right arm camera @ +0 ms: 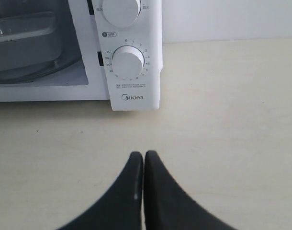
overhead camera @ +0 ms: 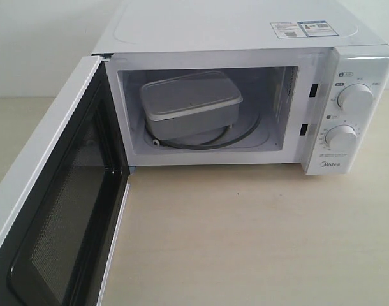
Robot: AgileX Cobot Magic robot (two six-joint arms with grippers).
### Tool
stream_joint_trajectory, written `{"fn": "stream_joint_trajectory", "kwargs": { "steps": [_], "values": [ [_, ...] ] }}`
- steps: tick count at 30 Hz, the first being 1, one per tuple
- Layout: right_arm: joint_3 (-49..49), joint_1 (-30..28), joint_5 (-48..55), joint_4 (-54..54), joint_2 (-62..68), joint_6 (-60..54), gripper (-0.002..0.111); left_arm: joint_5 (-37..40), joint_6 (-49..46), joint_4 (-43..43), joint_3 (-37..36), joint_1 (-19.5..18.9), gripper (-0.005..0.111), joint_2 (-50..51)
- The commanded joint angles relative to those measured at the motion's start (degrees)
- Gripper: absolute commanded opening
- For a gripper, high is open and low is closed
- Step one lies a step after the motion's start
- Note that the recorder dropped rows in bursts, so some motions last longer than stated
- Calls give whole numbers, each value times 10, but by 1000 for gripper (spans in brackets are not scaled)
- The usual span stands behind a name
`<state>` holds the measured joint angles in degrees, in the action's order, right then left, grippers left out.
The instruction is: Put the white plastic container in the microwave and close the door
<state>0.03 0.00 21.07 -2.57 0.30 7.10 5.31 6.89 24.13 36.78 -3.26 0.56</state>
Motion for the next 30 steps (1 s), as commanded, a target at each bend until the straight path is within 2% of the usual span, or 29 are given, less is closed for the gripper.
{"fn": "stream_joint_trajectory", "kwargs": {
  "steps": [1,5,8,14,17,21,25,26,28,30],
  "values": [
    [0,-1,0,-4,-3,0,0,149,-96,3,48,-2,4,80],
    [0,-1,0,-4,-3,0,0,296,-159,3,83,-2,4,200],
    [0,-1,0,-4,-3,0,0,378,-237,1,96,-2,4,301],
    [0,-1,0,-4,-3,1,0,424,-312,-96,97,-2,4,455],
    [0,-1,0,-4,-3,1,0,433,-338,-100,97,-2,4,499],
    [0,-1,0,-4,-3,1,0,479,-504,-49,97,20,4,538],
    [0,-1,0,-4,-3,1,0,504,-693,40,97,54,4,541],
    [0,-1,0,-4,-3,1,0,516,-752,86,97,60,4,541],
    [0,-1,0,-4,-3,1,0,521,-813,157,97,69,4,541],
    [0,-1,0,-4,-3,1,0,521,-828,175,97,81,4,551]
  ]
}}
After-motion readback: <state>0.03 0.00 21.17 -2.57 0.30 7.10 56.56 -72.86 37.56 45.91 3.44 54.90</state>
